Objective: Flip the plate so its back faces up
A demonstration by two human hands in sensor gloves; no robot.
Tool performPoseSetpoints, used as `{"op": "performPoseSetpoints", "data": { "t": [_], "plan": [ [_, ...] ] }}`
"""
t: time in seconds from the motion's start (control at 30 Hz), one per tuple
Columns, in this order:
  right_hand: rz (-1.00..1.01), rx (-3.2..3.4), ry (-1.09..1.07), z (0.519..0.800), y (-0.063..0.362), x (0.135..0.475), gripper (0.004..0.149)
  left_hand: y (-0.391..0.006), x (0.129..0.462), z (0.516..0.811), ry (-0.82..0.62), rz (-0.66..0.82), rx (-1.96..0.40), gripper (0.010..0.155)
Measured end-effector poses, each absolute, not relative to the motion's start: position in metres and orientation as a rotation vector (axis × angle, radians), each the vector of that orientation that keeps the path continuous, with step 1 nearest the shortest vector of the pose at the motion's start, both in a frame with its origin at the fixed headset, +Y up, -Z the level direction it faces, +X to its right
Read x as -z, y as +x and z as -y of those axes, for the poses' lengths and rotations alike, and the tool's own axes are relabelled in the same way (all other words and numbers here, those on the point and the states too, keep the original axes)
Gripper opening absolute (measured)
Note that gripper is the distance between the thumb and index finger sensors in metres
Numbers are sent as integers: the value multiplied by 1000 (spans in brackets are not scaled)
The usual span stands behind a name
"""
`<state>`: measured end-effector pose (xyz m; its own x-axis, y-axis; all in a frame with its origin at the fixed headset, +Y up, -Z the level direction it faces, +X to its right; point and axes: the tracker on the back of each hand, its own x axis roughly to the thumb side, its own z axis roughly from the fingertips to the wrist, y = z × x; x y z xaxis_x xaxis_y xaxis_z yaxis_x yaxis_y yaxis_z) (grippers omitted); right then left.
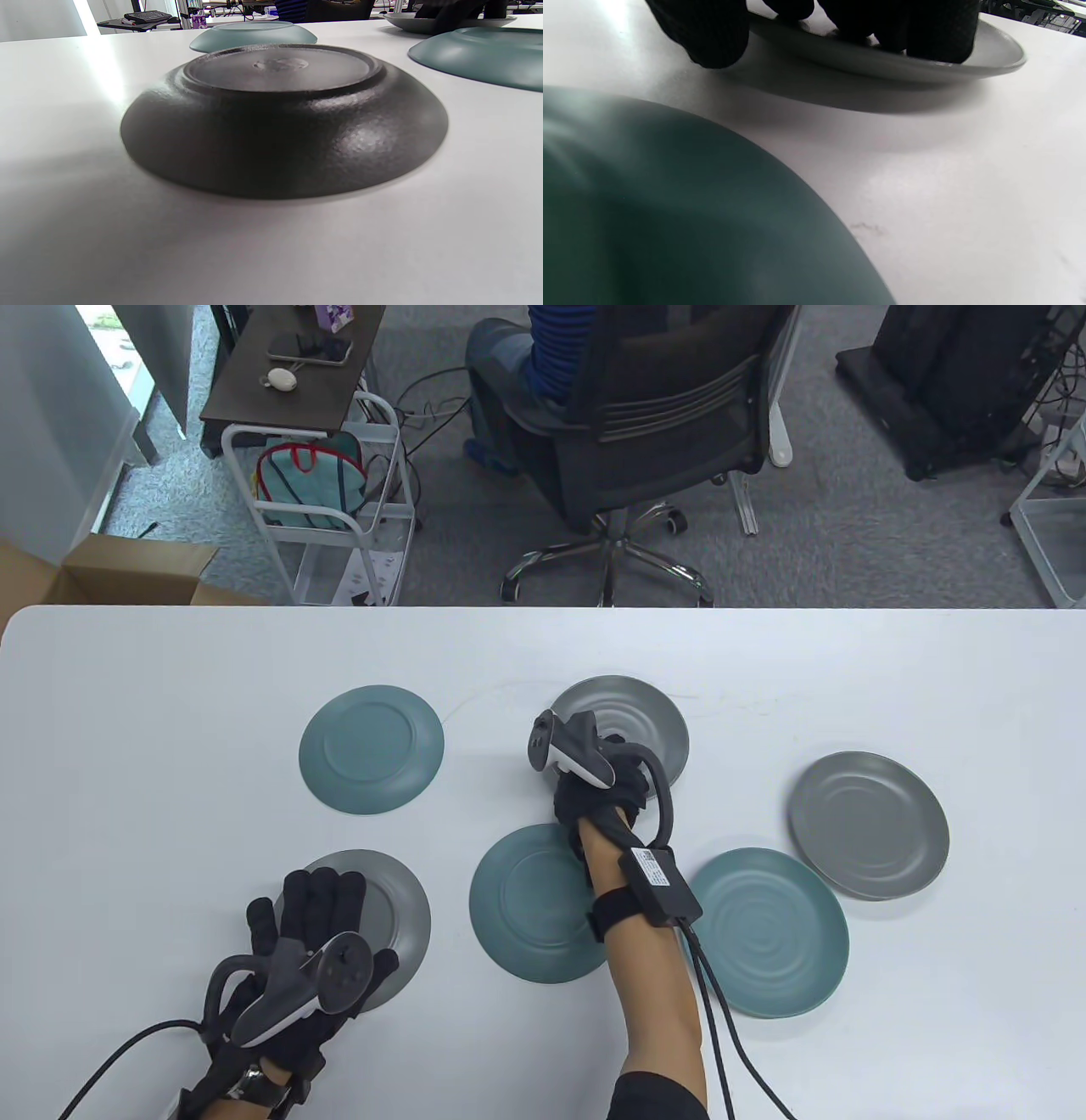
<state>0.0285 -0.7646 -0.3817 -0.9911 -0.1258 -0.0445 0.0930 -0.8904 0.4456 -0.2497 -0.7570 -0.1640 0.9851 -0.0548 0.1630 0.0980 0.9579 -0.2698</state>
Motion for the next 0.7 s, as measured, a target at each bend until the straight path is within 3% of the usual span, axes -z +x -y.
{"op": "performPoseSetpoints", "data": {
  "t": [0.13,0.5,0.7],
  "plan": [
    [659,2999,98,756,29,381,70,-250,164,757,-275,154,77,91],
    [256,3264,81,716,56,372,58,-250,164,758,-278,157,76,91],
    [-9,3559,201,695,89,366,55,-250,164,758,-280,159,74,90]
  ]
}}
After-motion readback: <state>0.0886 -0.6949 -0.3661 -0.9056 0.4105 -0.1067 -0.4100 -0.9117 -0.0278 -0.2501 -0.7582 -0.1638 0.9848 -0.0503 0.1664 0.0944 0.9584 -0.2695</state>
